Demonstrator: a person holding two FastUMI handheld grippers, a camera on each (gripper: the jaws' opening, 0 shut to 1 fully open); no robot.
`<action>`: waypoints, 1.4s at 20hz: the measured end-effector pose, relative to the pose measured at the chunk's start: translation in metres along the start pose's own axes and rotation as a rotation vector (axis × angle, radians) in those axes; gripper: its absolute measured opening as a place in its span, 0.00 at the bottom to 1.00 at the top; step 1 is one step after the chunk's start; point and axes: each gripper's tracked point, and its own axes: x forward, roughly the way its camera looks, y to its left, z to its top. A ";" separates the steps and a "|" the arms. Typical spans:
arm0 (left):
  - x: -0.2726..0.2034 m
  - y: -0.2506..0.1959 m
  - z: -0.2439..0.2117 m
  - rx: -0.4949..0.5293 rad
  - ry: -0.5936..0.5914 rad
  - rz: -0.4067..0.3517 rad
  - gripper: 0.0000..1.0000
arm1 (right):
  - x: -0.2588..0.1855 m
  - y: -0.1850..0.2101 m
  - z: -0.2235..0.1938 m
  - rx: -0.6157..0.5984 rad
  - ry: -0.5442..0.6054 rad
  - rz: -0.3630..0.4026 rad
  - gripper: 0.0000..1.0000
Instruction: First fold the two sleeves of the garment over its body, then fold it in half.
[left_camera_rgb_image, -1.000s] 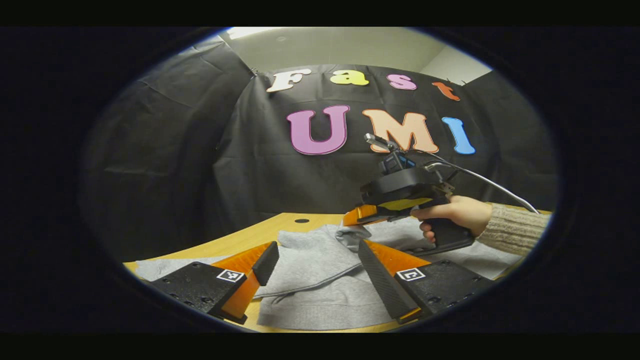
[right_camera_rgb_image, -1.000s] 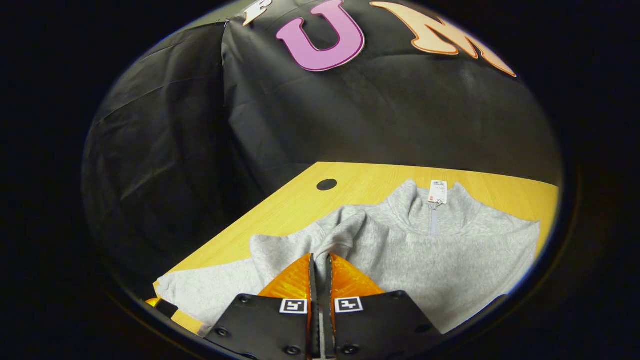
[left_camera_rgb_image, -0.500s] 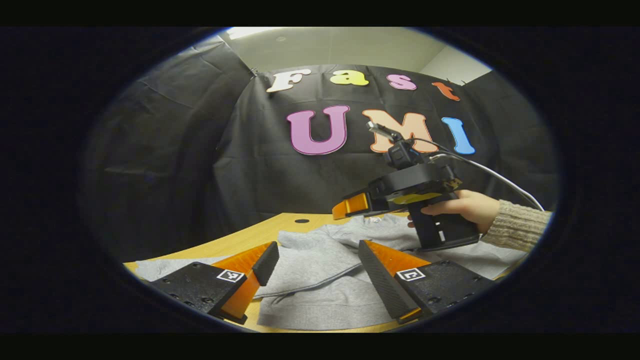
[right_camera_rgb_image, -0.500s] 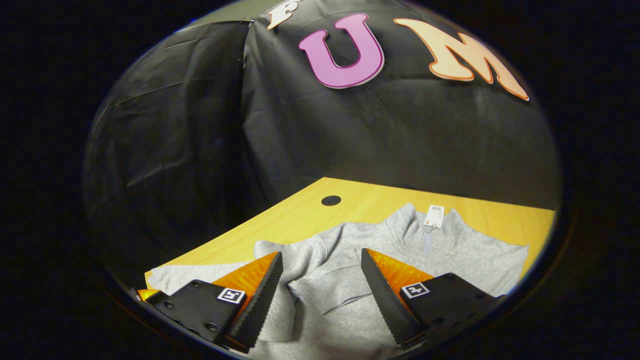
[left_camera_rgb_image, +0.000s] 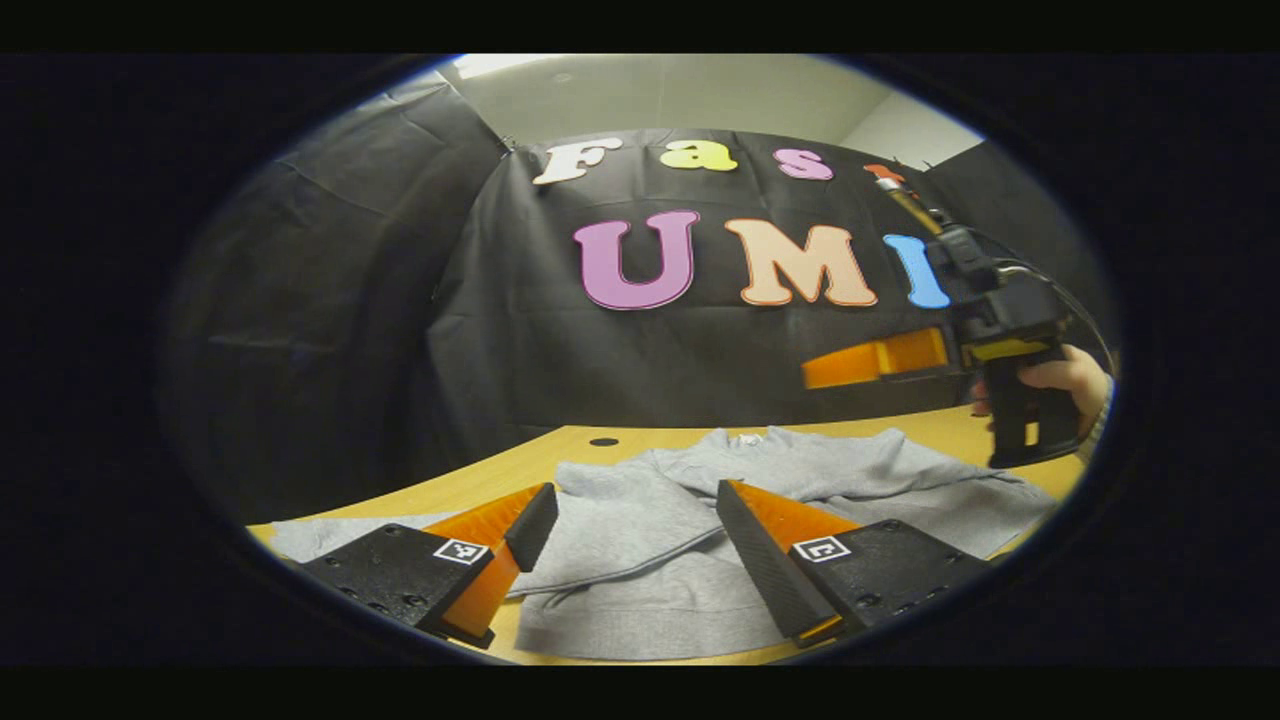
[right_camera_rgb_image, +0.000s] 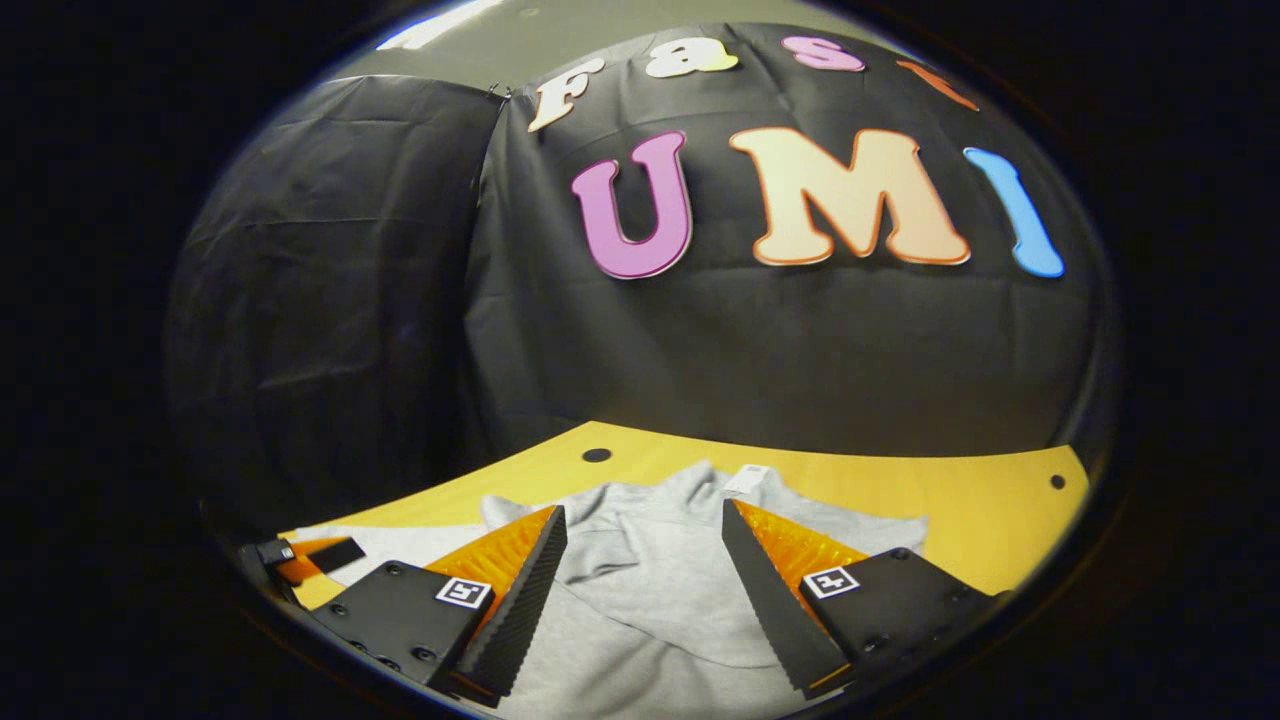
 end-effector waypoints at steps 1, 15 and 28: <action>0.001 0.000 0.000 0.001 0.001 0.002 0.94 | -0.017 -0.012 -0.004 0.005 -0.007 -0.022 0.97; -0.042 0.115 -0.021 0.122 0.294 0.076 0.95 | -0.185 -0.095 -0.034 0.175 -0.180 -0.183 0.97; -0.093 0.219 -0.101 0.170 0.714 0.156 0.94 | -0.191 -0.094 -0.052 0.065 -0.147 -0.201 0.97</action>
